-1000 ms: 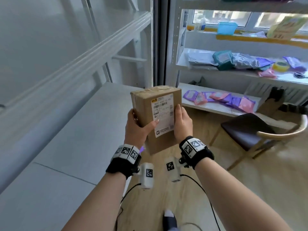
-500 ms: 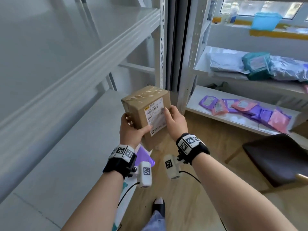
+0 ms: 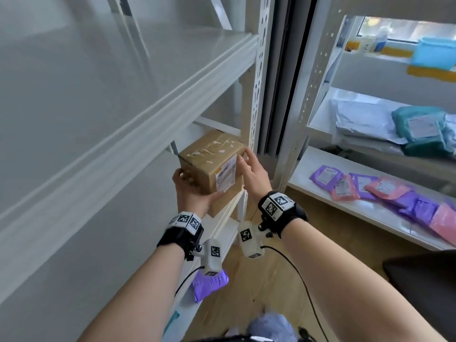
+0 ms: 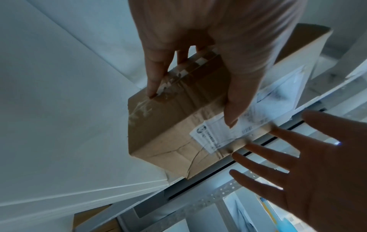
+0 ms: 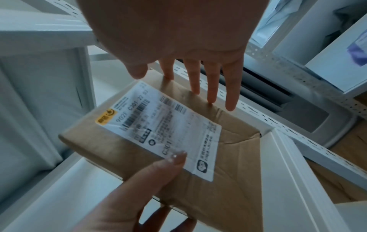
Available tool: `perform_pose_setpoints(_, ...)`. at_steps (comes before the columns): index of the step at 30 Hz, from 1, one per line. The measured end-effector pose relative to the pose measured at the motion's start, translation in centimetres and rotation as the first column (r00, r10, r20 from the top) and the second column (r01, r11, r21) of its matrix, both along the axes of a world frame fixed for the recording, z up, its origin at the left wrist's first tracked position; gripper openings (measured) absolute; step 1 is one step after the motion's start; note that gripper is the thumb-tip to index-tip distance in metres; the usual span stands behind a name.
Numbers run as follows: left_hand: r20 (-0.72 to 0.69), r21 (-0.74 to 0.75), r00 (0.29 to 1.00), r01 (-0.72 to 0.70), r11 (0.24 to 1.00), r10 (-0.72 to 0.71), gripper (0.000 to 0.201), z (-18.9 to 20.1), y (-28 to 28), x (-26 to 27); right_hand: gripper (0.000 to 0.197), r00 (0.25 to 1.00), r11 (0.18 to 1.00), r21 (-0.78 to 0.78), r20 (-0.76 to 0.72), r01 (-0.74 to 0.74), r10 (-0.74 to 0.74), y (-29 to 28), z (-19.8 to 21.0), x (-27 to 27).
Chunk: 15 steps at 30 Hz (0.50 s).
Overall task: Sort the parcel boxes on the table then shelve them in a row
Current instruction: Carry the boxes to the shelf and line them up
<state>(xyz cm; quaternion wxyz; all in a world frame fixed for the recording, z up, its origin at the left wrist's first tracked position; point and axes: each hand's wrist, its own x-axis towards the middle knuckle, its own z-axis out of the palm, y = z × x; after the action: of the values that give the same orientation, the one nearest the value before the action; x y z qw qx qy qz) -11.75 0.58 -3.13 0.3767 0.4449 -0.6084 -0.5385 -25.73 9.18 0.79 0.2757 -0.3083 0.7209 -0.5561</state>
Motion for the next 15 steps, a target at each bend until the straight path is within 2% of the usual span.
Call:
perform_pose_setpoints(4,-0.038,0.021,0.999,0.009,1.000,-0.008,0.131,-1.3,-1.4,-2.5,0.032,0.999,0.997,0.067,-0.008,-0.046,0.047,-2.7,-0.6,-3.0)
perform_pose_setpoints(6,0.007,0.042,1.000,-0.015,0.999,0.014,0.140,-2.2,-1.8,-3.4,0.034,0.996,0.988,0.131,-0.003,-0.087,0.088,-3.7,-1.0,-4.4)
perform_pose_setpoints(9,0.091,0.071,0.993,-0.087,0.994,0.080,0.140,-2.8,-2.0,-4.7,0.038,0.983,0.964,0.207,-0.035,-0.169,0.180,-5.1,-1.7,-6.1)
perform_pose_setpoints(12,0.150,0.041,0.975,-0.170,0.985,0.163,0.135,-3.3,-2.6,-5.7,0.058,0.960,0.932,0.291,-0.113,-0.214,0.256,-6.2,-1.7,-7.3)
perform_pose_setpoints(15,0.206,0.012,0.957,-0.212,0.977,0.205,0.133,-3.5,-3.3,-5.9,0.049,0.931,0.921,0.322,-0.215,-0.218,0.295,-6.9,-1.7,-8.0)
